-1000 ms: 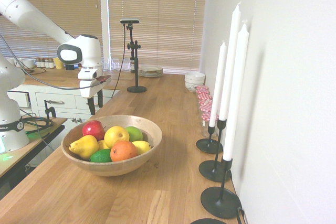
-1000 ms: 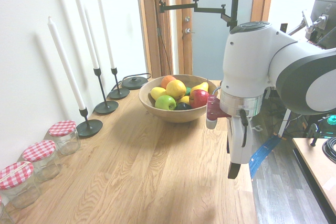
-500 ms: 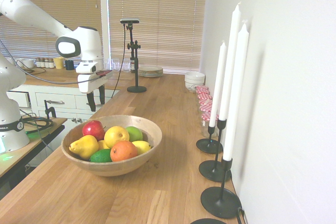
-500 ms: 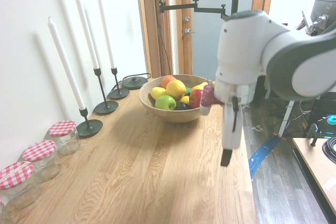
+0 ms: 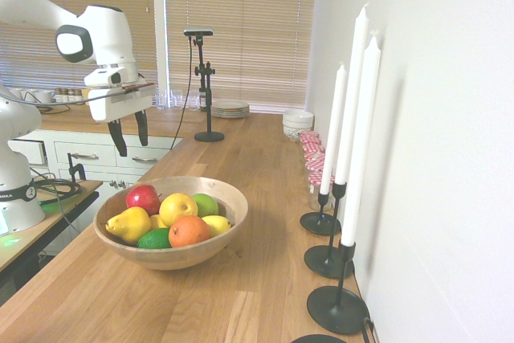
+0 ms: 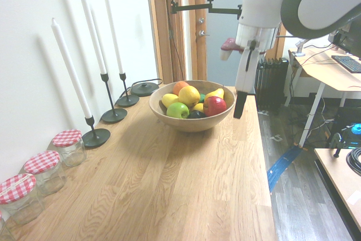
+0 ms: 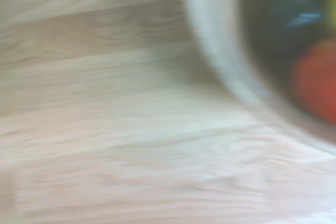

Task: Take apple out of the basket

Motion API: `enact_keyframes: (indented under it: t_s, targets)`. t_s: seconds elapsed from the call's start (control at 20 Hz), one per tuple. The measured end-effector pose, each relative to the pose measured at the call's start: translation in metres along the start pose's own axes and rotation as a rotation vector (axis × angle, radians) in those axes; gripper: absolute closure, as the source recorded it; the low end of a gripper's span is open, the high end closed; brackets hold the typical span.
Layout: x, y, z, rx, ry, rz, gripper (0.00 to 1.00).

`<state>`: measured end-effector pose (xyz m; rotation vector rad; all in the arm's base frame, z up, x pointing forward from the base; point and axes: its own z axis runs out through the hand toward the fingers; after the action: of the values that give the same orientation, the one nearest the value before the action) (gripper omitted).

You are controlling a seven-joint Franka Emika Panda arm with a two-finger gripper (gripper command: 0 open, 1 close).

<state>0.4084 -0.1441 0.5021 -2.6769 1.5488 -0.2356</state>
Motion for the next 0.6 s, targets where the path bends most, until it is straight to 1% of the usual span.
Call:
enact_keyframes:
  t_s: [0.35,0.45,0.6]
  targets:
    - [0.058,0.077,0.004,-0.006,-0.008,0.084,0.00]
    - [0.067,0.082,0.008,-0.011,-0.012,0.087,0.00]
    - [0.079,0.074,0.015,-0.028,-0.017,0.086,0.00]
